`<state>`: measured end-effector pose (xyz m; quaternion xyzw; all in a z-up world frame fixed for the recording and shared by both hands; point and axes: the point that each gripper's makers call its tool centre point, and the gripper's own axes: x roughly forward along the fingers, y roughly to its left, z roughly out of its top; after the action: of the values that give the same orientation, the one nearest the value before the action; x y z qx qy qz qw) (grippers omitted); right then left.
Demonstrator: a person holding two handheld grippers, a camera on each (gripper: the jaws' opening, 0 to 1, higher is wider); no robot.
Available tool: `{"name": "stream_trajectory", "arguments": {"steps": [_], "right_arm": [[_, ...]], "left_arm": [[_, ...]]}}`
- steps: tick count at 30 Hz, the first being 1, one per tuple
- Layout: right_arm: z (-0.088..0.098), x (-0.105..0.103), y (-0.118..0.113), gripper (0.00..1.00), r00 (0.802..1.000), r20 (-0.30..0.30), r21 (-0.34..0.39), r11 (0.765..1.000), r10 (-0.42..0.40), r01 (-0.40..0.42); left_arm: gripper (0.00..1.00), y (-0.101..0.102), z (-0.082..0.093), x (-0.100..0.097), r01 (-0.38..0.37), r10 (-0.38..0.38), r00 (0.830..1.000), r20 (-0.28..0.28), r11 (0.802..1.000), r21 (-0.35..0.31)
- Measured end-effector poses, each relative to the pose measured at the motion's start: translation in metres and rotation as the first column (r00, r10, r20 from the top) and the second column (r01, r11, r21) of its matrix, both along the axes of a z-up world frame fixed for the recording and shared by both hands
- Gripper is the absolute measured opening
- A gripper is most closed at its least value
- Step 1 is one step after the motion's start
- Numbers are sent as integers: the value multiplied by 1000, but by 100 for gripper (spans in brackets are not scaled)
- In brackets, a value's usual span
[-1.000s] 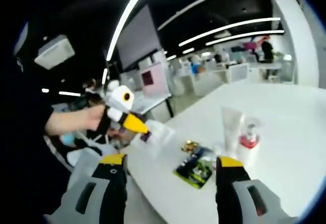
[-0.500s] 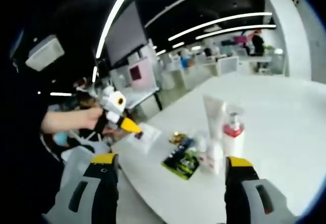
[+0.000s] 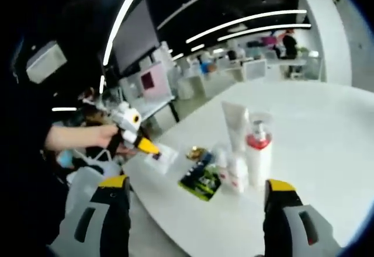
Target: Arrange the skincare products in the storage area until every visible bottle or jar stands upright without overlapping.
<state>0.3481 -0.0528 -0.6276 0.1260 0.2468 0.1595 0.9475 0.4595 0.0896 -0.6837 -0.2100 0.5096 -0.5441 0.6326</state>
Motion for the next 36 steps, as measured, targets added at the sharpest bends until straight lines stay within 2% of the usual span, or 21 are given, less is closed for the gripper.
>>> {"name": "stream_trajectory", "arguments": {"steps": [11,36], "right_arm": [[-10,-1,-6,99,999,-32,5,1000,-20,20],[-26,-1,-13,98,996,-80,15,999,-39,40]], "left_arm": [[0,7,-22,18,-13,14,1000,-27,999,45],[0,9,-74,46,9,-5,1000,-20,984,179]]}}
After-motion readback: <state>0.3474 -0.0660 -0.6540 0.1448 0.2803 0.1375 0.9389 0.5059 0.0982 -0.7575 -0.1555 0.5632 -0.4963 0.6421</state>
